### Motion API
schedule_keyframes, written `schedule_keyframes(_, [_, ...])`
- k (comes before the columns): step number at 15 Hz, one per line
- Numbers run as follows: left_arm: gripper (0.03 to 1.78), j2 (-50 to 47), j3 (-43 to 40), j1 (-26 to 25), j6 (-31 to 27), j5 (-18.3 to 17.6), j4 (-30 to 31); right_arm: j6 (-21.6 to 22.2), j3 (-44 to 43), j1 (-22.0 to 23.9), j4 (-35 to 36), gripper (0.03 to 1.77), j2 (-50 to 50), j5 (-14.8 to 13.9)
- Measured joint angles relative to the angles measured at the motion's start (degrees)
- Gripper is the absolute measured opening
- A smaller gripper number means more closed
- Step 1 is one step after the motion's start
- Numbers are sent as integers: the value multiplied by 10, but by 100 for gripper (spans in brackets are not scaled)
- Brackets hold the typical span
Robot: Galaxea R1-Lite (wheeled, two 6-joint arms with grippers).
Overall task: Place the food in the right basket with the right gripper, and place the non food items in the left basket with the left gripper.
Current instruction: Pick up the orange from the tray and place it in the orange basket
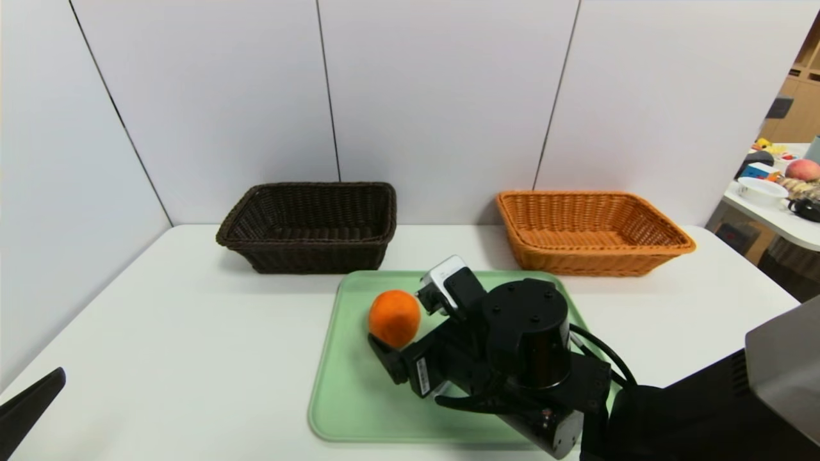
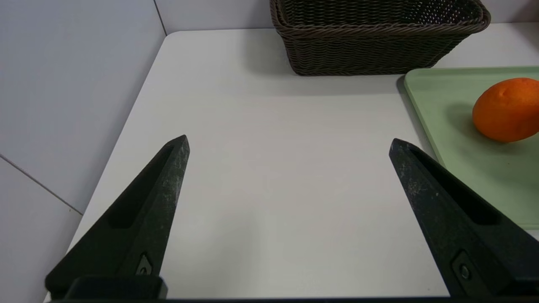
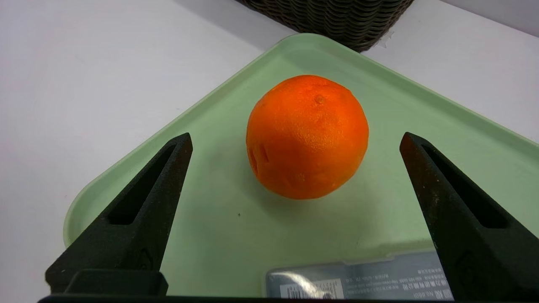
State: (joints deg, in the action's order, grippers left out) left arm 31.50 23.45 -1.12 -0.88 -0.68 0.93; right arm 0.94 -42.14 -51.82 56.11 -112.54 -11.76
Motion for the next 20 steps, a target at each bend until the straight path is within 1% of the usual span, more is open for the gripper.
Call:
schedule_keyframes(5, [169,-3,-7,0,0,0,0,-11,-38,1,0,170,-42,5])
schedule_keyframes(8, [169,-5,-11,0,-1,0,0,-16,-43,6,0,170,-58,13])
schedule_keyframes(11, [169,-7,-18,0,-1,0,-1,-30,-48,19,4,170,-71,23])
schedule_keyframes(20, [169,-11,-32,0,-1,-2,-1,-38,-68,34,5,170,-98,23])
